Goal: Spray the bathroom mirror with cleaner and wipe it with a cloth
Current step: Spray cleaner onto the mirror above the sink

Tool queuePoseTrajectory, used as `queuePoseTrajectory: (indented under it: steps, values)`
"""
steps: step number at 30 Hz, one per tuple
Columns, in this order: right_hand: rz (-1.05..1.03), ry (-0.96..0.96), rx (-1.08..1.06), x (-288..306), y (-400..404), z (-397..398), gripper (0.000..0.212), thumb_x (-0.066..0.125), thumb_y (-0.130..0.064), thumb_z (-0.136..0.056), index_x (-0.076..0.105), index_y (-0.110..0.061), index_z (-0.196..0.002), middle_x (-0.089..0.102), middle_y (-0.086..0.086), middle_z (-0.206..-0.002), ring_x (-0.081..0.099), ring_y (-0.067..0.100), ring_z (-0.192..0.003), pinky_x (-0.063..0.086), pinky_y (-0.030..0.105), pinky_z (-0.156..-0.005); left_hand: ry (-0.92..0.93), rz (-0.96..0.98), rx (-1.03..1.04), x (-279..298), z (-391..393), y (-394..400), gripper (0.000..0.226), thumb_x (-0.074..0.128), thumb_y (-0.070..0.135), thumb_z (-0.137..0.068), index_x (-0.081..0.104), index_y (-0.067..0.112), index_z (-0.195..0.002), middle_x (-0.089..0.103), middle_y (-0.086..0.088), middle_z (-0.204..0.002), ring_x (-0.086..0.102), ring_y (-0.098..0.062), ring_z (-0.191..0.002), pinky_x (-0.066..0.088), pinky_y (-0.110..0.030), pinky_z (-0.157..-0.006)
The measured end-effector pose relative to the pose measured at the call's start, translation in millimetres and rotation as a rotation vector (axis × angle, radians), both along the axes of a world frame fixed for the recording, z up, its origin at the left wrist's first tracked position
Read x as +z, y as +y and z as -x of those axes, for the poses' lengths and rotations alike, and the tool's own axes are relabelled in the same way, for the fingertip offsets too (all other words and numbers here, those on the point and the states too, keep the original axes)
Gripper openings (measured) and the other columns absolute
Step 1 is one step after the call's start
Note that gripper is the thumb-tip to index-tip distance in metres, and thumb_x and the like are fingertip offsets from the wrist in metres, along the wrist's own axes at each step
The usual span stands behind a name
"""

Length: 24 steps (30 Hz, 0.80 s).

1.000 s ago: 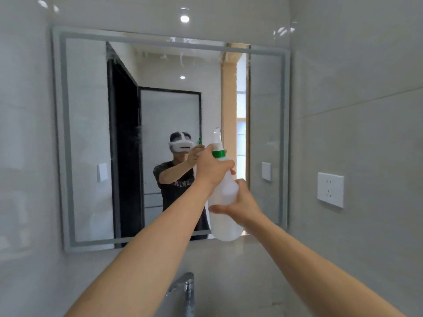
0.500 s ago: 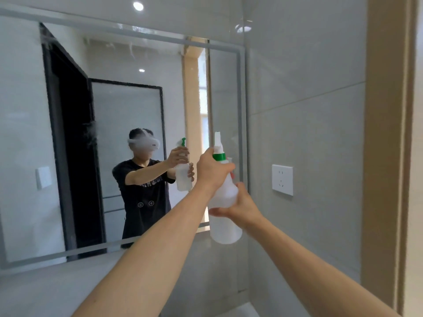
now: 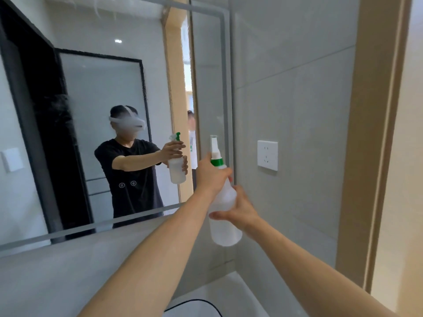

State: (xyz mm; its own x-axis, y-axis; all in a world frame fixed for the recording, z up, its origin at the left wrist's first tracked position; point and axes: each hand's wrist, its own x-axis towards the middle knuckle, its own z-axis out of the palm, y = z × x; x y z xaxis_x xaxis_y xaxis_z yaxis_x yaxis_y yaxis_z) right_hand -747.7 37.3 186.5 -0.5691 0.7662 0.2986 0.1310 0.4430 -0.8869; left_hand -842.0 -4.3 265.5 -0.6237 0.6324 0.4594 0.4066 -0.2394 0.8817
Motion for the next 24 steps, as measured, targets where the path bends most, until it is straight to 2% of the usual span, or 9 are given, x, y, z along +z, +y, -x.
queuePoseTrajectory:
  steps: [2,6,9,11,15,18,21,24]
  values:
    - [0.027,-0.021,0.009,-13.0,0.6,0.1,0.083,0.092,-0.029,-0.055,0.039,-0.028,-0.119,0.057,-0.008,-0.108,0.058,0.016,-0.099,0.047,0.037,-0.082,-0.018,0.014,0.012,-14.6,1.2,2.8,0.038,0.077,0.006,-0.068,0.058,0.023,-0.095,0.062,-0.003,-0.093,0.065,-0.035,-0.092,0.06,-0.055,-0.08]
    - [0.057,-0.049,0.024,-37.1,0.8,2.5,0.086,0.093,-0.025,-0.057,0.038,-0.027,-0.122,0.058,-0.005,-0.111,0.058,0.021,-0.104,0.048,0.036,-0.084,-0.039,0.049,0.035,-42.6,5.4,5.8,0.036,0.077,0.006,-0.069,0.058,0.02,-0.095,0.064,-0.006,-0.091,0.065,-0.035,-0.092,0.059,-0.051,-0.083]
    - [0.075,-0.063,0.017,-51.7,1.4,6.5,0.086,0.093,-0.026,-0.055,0.038,-0.026,-0.121,0.058,-0.004,-0.111,0.058,0.022,-0.105,0.049,0.04,-0.088,-0.032,0.06,0.064,-56.5,7.1,5.4,0.031,0.076,0.008,-0.066,0.056,0.022,-0.085,0.065,-0.008,-0.085,0.067,-0.038,-0.088,0.059,-0.052,-0.081]
    - [0.09,-0.075,0.019,-59.4,1.7,9.2,0.086,0.093,-0.028,-0.054,0.038,-0.027,-0.12,0.058,-0.008,-0.107,0.058,0.02,-0.103,0.048,0.036,-0.083,-0.036,0.069,0.064,-62.5,8.2,4.5,0.031,0.076,0.007,-0.064,0.055,0.025,-0.081,0.065,-0.008,-0.083,0.067,-0.038,-0.086,0.059,-0.054,-0.079]
    - [0.118,-0.094,0.029,-74.6,-1.7,11.5,0.084,0.093,-0.029,-0.055,0.039,-0.028,-0.118,0.057,-0.011,-0.104,0.058,0.015,-0.098,0.045,0.031,-0.075,-0.078,0.104,0.025,-76.7,11.3,0.5,0.035,0.074,0.003,-0.065,0.057,0.016,-0.092,0.064,-0.013,-0.091,0.067,-0.044,-0.089,0.059,-0.056,-0.077]
    - [0.167,-0.1,0.05,-89.3,-8.4,12.0,0.082,0.093,-0.027,-0.054,0.039,-0.028,-0.117,0.058,-0.011,-0.104,0.058,0.01,-0.094,0.046,0.03,-0.072,-0.095,0.143,0.026,-91.7,13.0,-4.1,0.036,0.073,-0.002,-0.069,0.056,0.014,-0.097,0.064,-0.019,-0.094,0.068,-0.044,-0.087,0.061,-0.05,-0.073]
    - [0.207,-0.125,0.068,-101.9,-15.1,12.7,0.081,0.092,-0.029,-0.054,0.039,-0.03,-0.115,0.059,-0.009,-0.105,0.059,0.011,-0.094,0.047,0.031,-0.07,-0.132,0.168,0.027,-106.9,16.2,-8.5,0.037,0.072,-0.004,-0.074,0.057,0.011,-0.104,0.065,-0.023,-0.1,0.07,-0.042,-0.084,0.06,-0.039,-0.065]
    - [0.247,-0.136,0.081,-113.9,-20.7,14.4,0.081,0.091,-0.031,-0.049,0.039,-0.029,-0.112,0.059,-0.008,-0.105,0.06,0.012,-0.095,0.05,0.033,-0.072,-0.16,0.19,0.042,-120.7,20.0,-12.1,0.036,0.071,-0.004,-0.075,0.057,0.01,-0.105,0.065,-0.023,-0.099,0.071,-0.041,-0.082,0.057,-0.033,-0.061]
